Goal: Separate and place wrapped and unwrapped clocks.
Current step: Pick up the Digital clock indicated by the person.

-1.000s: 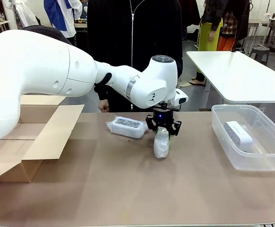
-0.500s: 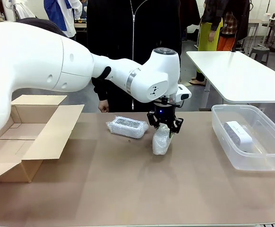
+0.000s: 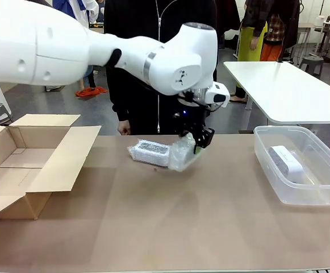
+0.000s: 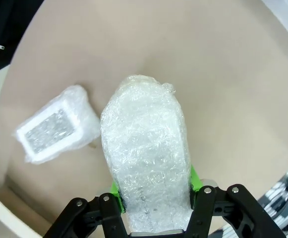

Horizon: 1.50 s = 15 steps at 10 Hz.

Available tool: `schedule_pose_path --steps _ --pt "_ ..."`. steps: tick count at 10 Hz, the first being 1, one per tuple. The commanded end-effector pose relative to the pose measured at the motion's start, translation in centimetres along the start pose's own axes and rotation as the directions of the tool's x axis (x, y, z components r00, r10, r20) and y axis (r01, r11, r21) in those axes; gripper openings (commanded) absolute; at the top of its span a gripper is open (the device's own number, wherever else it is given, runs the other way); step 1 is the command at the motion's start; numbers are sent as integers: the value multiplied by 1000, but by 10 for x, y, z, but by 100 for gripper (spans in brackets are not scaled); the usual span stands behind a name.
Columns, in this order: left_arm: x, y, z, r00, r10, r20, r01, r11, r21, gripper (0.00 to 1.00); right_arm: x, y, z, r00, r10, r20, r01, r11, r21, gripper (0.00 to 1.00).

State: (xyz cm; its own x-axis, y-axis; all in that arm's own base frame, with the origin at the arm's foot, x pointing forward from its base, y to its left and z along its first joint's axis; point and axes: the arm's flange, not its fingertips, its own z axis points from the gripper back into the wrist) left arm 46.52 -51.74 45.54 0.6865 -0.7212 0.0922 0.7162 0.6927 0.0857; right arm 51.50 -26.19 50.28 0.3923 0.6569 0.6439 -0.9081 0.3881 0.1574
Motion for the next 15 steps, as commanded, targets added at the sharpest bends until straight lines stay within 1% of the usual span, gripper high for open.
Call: schedule_pose_path --steps 1,2,3,5,6,7,8,9,10,11,15 --pt "-23 15 29 993 -117 4 116 993 18 0 -1 1 -2 1000 9 -1 -9 1000 3 100" --pt "-30 21 46 986 -168 6 168 986 1 13 -1 1 -2 1000 9 -1 -9 1000 3 100" --pt "-36 29 62 979 -204 19 204 979 -11 0 -1 1 -2 1000 9 -1 -9 1000 3 100" --pt "-49 43 88 971 -235 38 236 971 -30 0 -1 1 -2 1000 9 -1 -9 1000 3 100" --pt "-55 49 100 967 -248 58 249 968 -19 33 -1 1 -2 1000 9 -1 -9 1000 3 100" --pt "-60 54 104 967 -246 64 247 969 -9 33 -1 1 -2 1000 9 -1 -9 1000 3 100" --pt "-63 56 102 962 -272 40 273 962 -23 13 -1 1 -2 1000 9 -1 -9 1000 3 100" --pt "-65 58 99 959 -280 40 281 959 -32 33 -1 1 -2 1000 9 -1 -9 1000 3 100" --pt "-65 59 96 960 -275 47 276 961 -26 0 -1 1 -2 1000 9 -1 -9 1000 3 100" --pt "-51 57 106 968 -249 41 249 968 -6 13 -1 1 -2 1000 9 -1 -9 1000 3 100" --pt "-51 57 106 968 -249 41 249 968 -6 13 -1 1 -2 1000 9 -1 -9 1000 3 100"
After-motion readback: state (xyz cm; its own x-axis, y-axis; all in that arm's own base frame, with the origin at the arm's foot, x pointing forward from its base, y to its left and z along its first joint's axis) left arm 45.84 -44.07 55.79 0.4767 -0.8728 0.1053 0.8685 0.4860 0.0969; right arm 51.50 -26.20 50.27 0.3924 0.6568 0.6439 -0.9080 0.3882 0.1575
